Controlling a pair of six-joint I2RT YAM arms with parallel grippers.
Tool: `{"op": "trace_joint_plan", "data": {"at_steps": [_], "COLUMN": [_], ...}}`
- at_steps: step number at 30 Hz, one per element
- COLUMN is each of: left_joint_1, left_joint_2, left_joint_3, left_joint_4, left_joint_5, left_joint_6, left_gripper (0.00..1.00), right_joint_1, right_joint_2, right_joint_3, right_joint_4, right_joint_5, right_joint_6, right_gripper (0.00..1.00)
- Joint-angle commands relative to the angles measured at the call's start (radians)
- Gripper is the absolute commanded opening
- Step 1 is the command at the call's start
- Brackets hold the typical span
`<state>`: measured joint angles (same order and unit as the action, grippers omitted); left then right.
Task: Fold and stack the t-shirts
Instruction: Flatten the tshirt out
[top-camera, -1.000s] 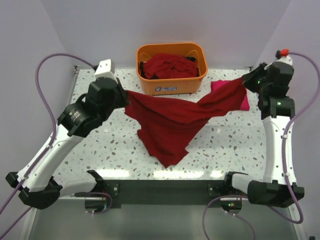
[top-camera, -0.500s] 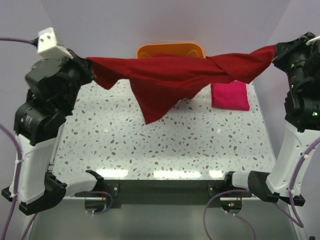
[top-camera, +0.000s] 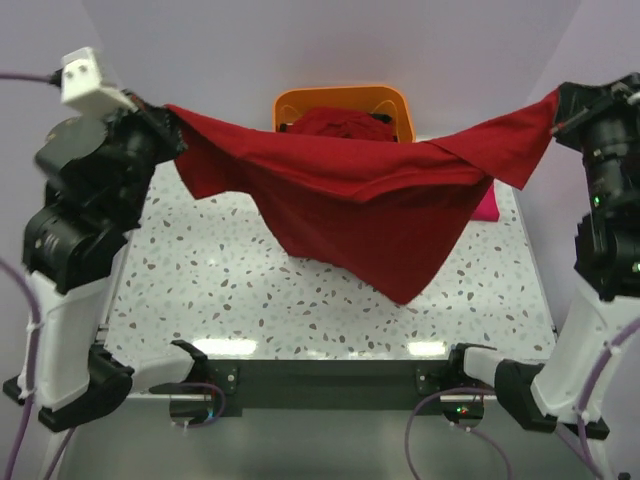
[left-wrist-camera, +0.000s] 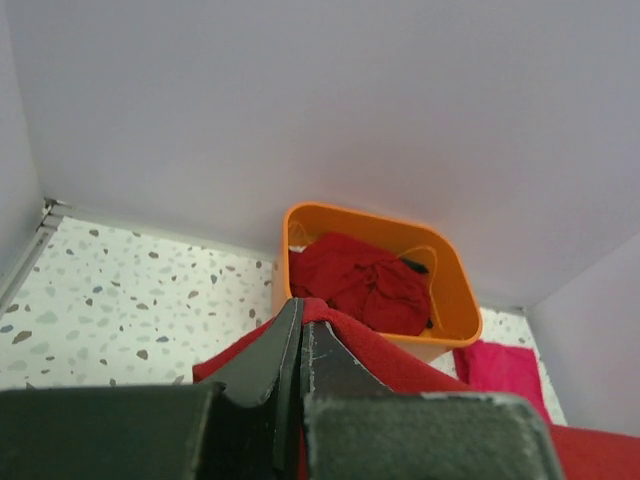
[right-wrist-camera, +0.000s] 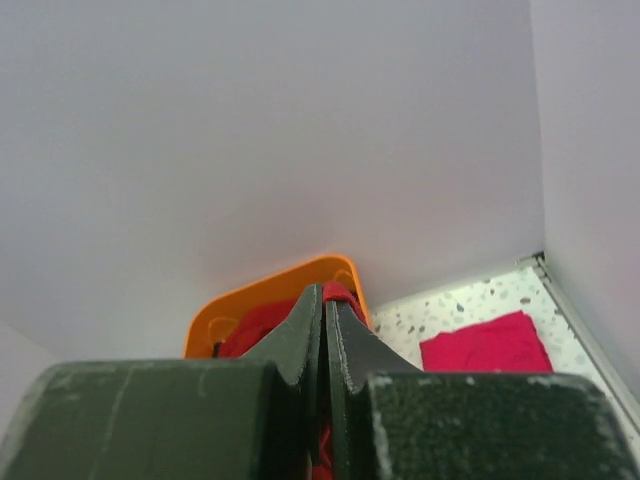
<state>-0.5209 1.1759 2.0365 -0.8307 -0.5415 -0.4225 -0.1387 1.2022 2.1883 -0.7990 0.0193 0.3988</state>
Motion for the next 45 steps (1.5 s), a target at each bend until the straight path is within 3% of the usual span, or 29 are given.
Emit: {"op": "trace_joint_plan", "data": {"at_steps": [1,4,10,15,18,21,23,27,29,30,32,34,35,36,37,39,40,41,42,45], "left_joint_1": [0.039,0.169,0.206,0.213,0.217,0.234,0.262,0.366,0.45,0.482,0.608,0.7,0.726,0.755,0.801,0.829,0.831,0.831,0.831,0.831], "left_joint_2": [0.222,0.353,0.37,0.328,0.262,0.193,0.148,0.081,0.062,0.062,0.074,0.088,0.099,0.131,0.149,0.205,0.215,0.22,0.214,0.182], "left_joint_3": [0.037,0.187,0.266,0.22,0.117,-0.025,-0.153,-0.402,-0.565,-0.608,-0.704,-0.781,-0.835,-0.854,-0.878,-0.871,-0.859,-0.855,-0.852,-0.846], "left_joint_4": [0.05,0.027,0.136,0.131,0.14,0.14,0.139,0.13,0.142,0.137,0.089,0.11,0.114,0.122,0.145,0.131,0.125,0.128,0.131,0.143], "left_joint_5": [0.07,0.233,0.431,0.451,0.417,0.37,0.341,0.298,0.276,0.27,0.25,0.23,0.198,0.209,0.23,0.294,0.296,0.308,0.308,0.334], "left_joint_6": [0.027,0.005,-0.002,-0.009,-0.007,-0.007,-0.009,-0.047,-0.055,-0.059,-0.09,-0.11,-0.13,-0.145,-0.147,-0.168,-0.177,-0.182,-0.194,-0.196], "left_gripper": [0.0,0.0,0.0,0.0,0.0,0.0,0.0,0.0,0.0,0.0,0.0,0.0,0.04,0.21,0.38,0.56,0.65,0.78,1.0,1.0], "right_joint_1": [-0.006,-0.006,-0.01,-0.012,-0.012,-0.012,-0.01,-0.012,-0.01,-0.003,0.077,0.085,0.094,0.097,0.097,0.11,0.111,0.111,0.113,0.122], "right_joint_2": [0.154,0.244,0.318,0.215,0.126,-0.008,-0.144,-0.429,-0.598,-0.646,-0.703,-0.828,-0.863,-0.901,-0.915,-0.905,-0.87,-0.853,-0.831,-0.762], "right_joint_3": [-0.03,0.065,0.3,0.232,0.167,-0.026,-0.157,-0.683,-0.88,-1.065,-1.203,-1.454,-1.511,-1.554,-1.558,-1.533,-1.524,-1.517,-1.498,-1.487], "right_joint_4": [0.084,0.075,0.03,0.035,0.003,-0.035,-0.043,-0.017,0.003,0.023,-0.032,-0.005,-0.041,-0.072,-0.083,-0.103,-0.098,-0.094,-0.086,-0.031], "right_joint_5": [-0.062,-0.022,0.073,0.12,0.12,0.09,-0.018,-0.315,-0.503,-0.548,-0.53,-0.663,-0.677,-0.656,-0.665,-0.656,-0.665,-0.657,-0.647,-0.645], "right_joint_6": [-0.005,-0.012,-0.054,-0.08,-0.094,-0.051,0.001,0.118,0.217,0.248,0.3,0.374,0.373,0.362,0.333,0.29,0.261,0.249,0.236,0.233], "right_gripper": [0.0,0.0,0.0,0.0,0.0,0.0,0.0,0.0,0.0,0.0,0.0,0.0,0.0,0.0,0.06,0.38,0.98,0.99,0.99,0.99]}}
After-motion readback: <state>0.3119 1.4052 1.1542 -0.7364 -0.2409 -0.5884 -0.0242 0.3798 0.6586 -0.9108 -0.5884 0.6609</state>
